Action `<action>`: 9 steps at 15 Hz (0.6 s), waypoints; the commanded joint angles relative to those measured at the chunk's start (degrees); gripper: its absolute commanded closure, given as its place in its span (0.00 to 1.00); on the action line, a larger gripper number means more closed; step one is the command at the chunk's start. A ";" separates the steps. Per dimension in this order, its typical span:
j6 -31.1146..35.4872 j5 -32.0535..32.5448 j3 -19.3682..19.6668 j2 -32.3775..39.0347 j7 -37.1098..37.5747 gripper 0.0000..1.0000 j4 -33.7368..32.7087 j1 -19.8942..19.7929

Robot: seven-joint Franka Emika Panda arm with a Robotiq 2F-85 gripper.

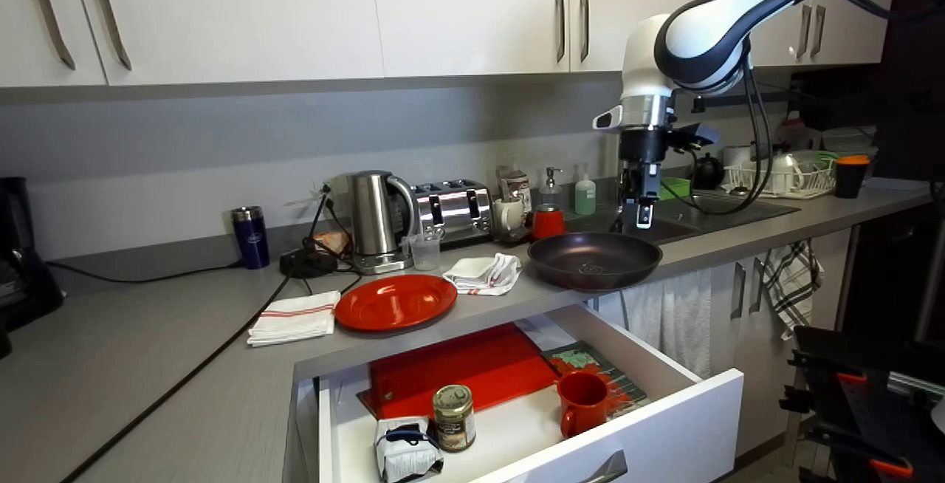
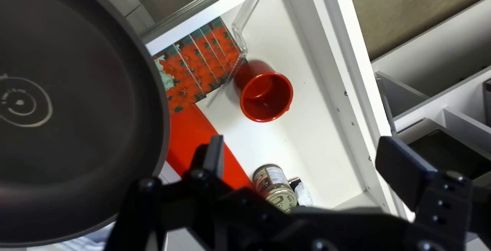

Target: Use the tea towel to wipe the edge of the sink in the front

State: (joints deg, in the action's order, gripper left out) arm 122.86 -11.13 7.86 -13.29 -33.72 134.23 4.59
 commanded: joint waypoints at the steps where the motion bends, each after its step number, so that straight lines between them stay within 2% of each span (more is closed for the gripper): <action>1: -6.41 1.63 -1.17 2.82 -0.06 0.00 -7.25 -0.98; 6: -13.16 -6.53 -1.40 7.18 -3.54 0.00 -14.72 -0.40; 9: -14.25 -7.40 -2.39 11.28 -2.60 0.00 -18.78 -1.31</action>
State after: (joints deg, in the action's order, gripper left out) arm 111.42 -16.72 6.39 -7.16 -35.67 121.20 4.46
